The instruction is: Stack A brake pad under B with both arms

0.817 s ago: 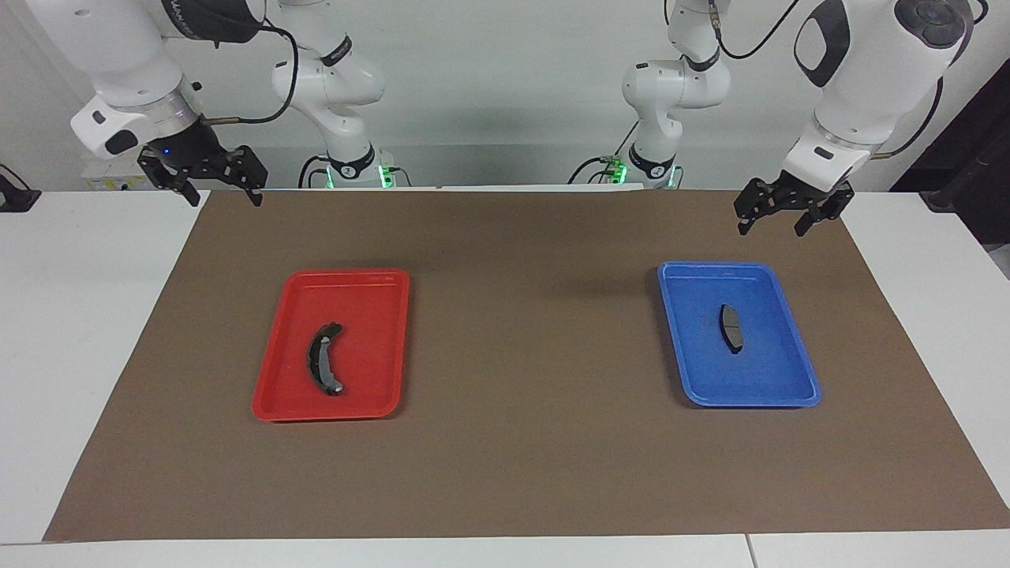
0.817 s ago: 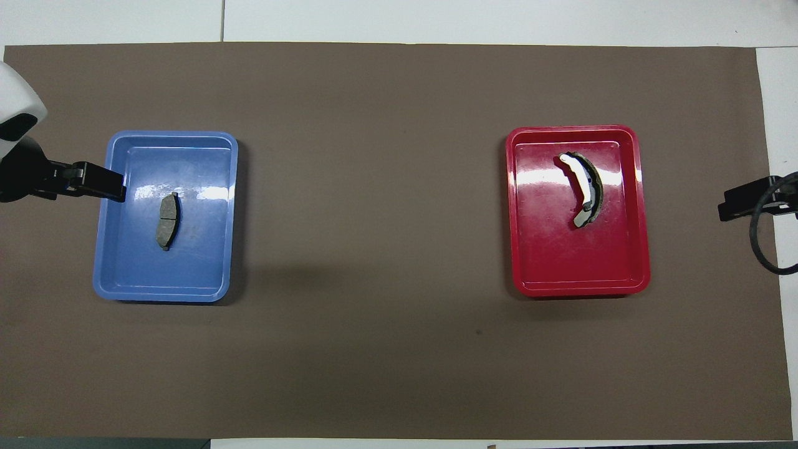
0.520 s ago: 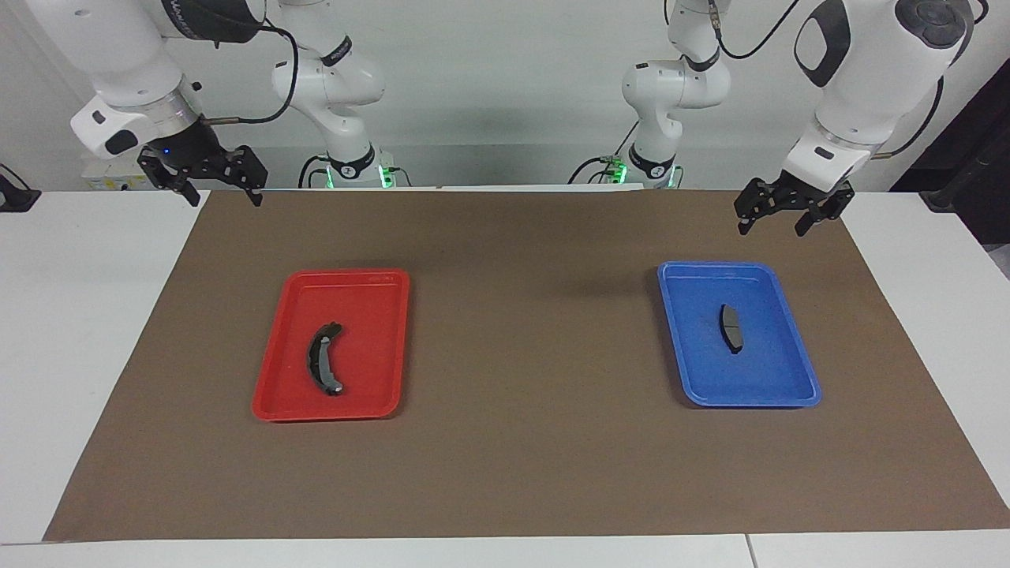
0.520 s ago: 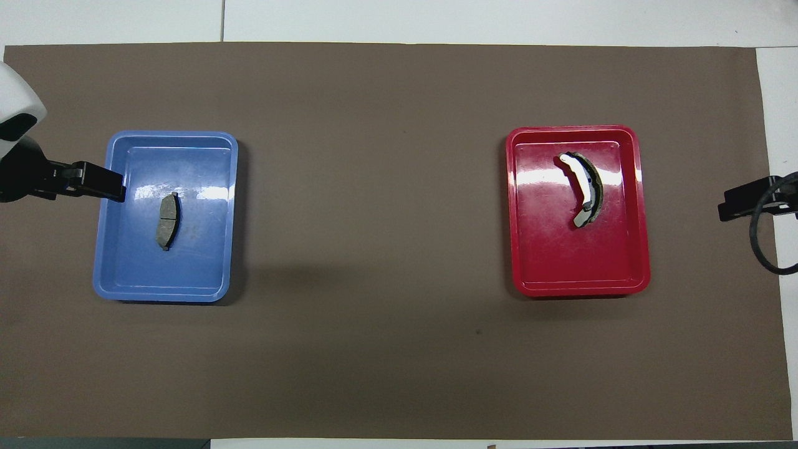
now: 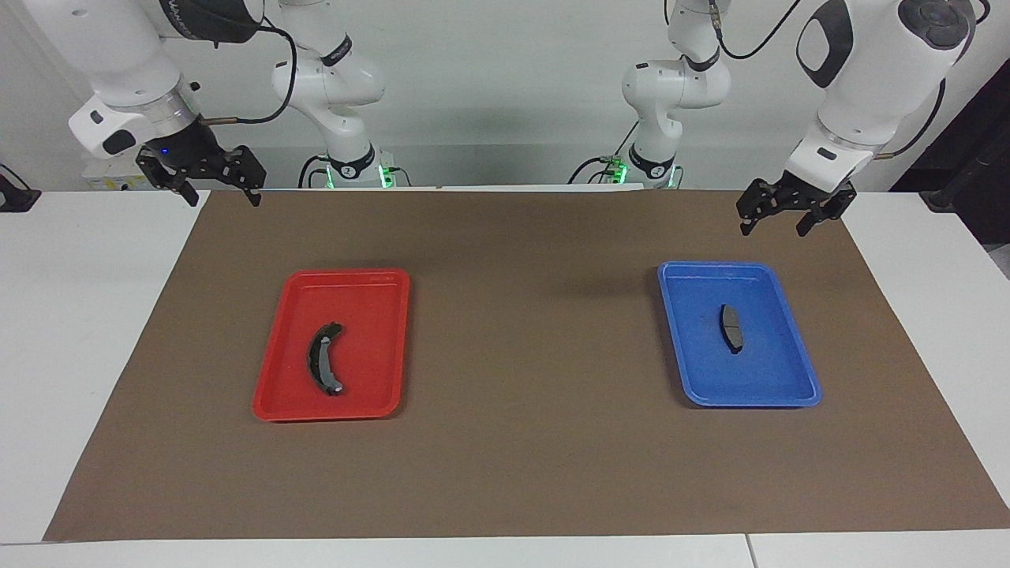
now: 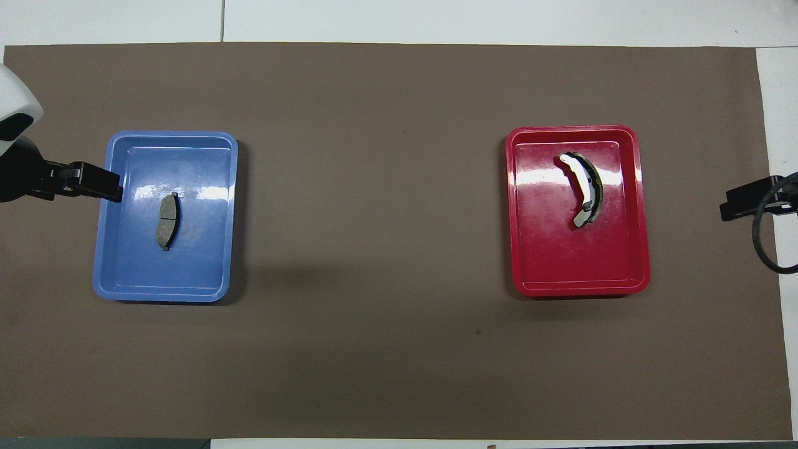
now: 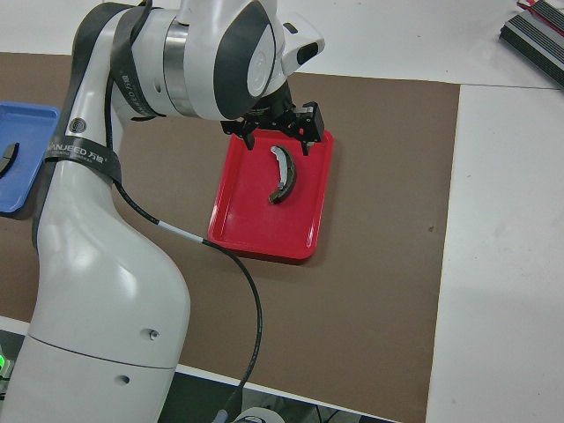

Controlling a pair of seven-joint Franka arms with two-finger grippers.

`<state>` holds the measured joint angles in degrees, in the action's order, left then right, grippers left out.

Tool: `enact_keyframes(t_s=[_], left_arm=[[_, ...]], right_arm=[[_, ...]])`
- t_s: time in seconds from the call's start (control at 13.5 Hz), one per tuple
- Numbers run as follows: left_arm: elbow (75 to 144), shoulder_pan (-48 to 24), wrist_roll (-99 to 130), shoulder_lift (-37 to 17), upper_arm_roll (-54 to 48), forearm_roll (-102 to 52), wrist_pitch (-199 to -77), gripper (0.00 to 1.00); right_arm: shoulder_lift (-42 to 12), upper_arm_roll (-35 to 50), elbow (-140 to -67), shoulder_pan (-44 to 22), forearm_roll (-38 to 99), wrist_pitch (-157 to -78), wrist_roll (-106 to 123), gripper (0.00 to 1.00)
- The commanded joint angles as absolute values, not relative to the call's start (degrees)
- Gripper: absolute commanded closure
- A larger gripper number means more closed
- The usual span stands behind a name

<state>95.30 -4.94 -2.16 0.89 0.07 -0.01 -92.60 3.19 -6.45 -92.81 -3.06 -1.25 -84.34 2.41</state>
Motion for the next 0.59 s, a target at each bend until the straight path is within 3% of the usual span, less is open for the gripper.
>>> enact_keyframes(t_s=[0.0,0.15,0.37,0.52], left_arm=[[97.29,-4.92,-6.93,1.32,2.81,0.44,-94.12,0.03],[99.39,-4.92,-7.21,1.23,2.9,0.44,-95.35,0.03],[109.57,-4.83,-7.38,1.41,3.95,0.44,-107.1,0.04],[112.75,-4.83,-7.47,1.06,4.57,0.44,-112.3,0.05]], right_arm=[[3.16,-5.98,-92.72,-2.02,-0.62,-85.08,3.69,0.0],[3.08,-5.19,-92.72,-2.11,-0.79,-85.43,3.69,0.0],[1.24,-4.13,-92.9,-2.11,-0.88,-88.94,3.43,0.0],[-0.61,-2.03,-93.51,-2.11,-0.79,-91.92,2.56,0.0]])
